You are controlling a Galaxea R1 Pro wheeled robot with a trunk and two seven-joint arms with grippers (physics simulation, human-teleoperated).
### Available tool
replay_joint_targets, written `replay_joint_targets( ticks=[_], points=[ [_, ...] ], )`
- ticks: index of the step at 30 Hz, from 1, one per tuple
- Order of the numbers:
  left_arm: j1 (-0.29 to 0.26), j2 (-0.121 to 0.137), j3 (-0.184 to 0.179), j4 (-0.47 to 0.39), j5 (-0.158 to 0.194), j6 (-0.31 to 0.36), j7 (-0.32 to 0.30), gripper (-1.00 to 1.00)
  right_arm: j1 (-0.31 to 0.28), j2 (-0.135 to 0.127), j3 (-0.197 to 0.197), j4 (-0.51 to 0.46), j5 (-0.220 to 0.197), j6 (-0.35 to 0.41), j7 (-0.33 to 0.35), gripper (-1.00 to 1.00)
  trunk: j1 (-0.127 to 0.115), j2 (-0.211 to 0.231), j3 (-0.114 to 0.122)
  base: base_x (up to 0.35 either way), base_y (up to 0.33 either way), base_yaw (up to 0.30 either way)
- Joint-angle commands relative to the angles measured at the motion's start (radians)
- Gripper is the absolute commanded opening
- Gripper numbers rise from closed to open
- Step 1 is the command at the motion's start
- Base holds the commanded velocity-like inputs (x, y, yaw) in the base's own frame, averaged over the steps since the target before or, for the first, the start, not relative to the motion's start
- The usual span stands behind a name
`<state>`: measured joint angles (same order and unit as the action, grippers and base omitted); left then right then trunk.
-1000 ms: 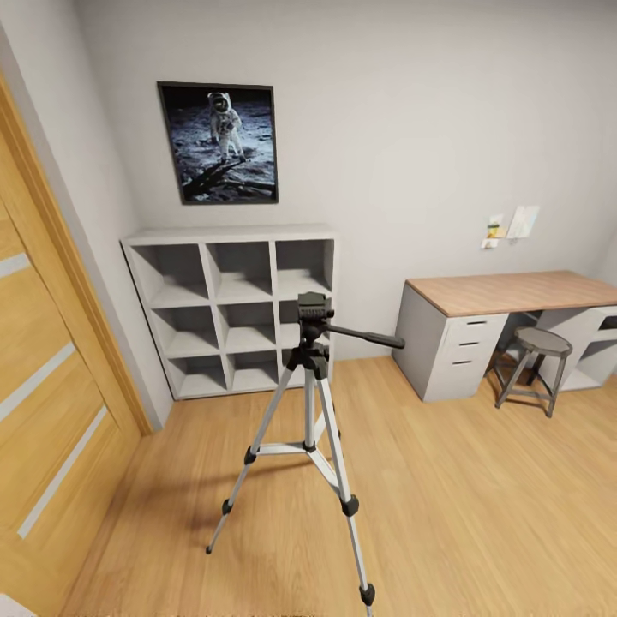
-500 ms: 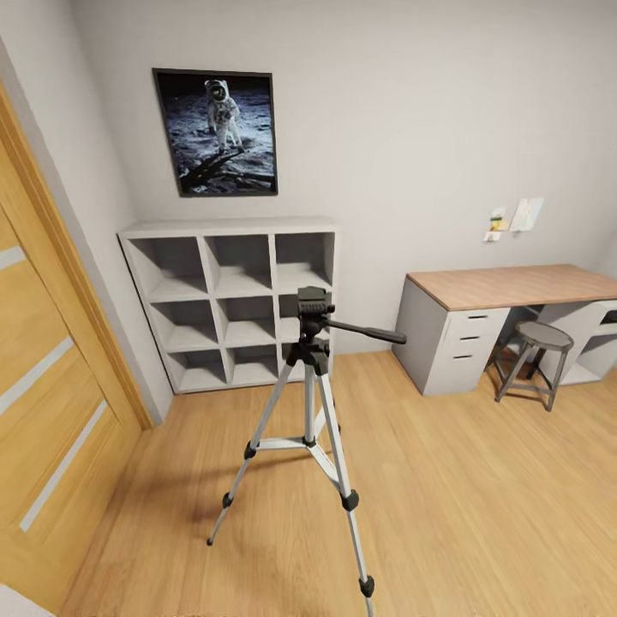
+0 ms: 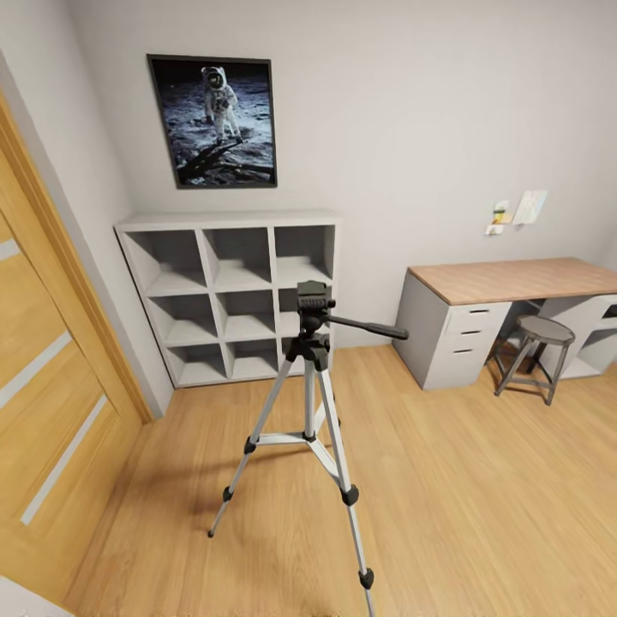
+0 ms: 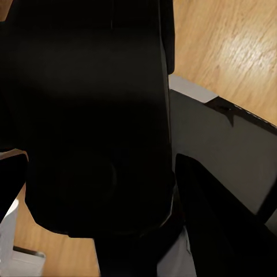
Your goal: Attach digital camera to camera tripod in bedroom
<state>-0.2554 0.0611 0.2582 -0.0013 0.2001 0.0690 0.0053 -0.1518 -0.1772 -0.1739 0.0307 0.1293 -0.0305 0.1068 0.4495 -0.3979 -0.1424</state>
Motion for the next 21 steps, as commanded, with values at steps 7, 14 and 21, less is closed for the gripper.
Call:
replay_joint_targets(
  ticks=[7, 14, 21],
  points=[
    [-0.001, 0.0, -0.002, 0.0, 0.008, 0.002, -0.001, -1.0, -0.002, -0.001, -0.009, 0.003, 0.01, -0.003, 0.002, 1.0, 0.0, -0.002, -0.013, 0.0, 0.0, 0.0],
    [-0.001, -0.001, -0.002, 0.0, 0.008, -0.001, -0.001, -1.0, -0.002, -0.001, -0.009, 0.003, 0.01, -0.003, 0.002, 1.0, 0.0, -0.002, -0.025, 0.0, 0.0, 0.0],
    [-0.001, -0.002, -0.002, 0.0, 0.008, -0.002, -0.001, -1.0, -0.002, -0.001, -0.009, 0.003, 0.01, -0.003, 0.002, 1.0, 0.0, -0.002, -0.036, 0.0, 0.0, 0.0]
  ],
)
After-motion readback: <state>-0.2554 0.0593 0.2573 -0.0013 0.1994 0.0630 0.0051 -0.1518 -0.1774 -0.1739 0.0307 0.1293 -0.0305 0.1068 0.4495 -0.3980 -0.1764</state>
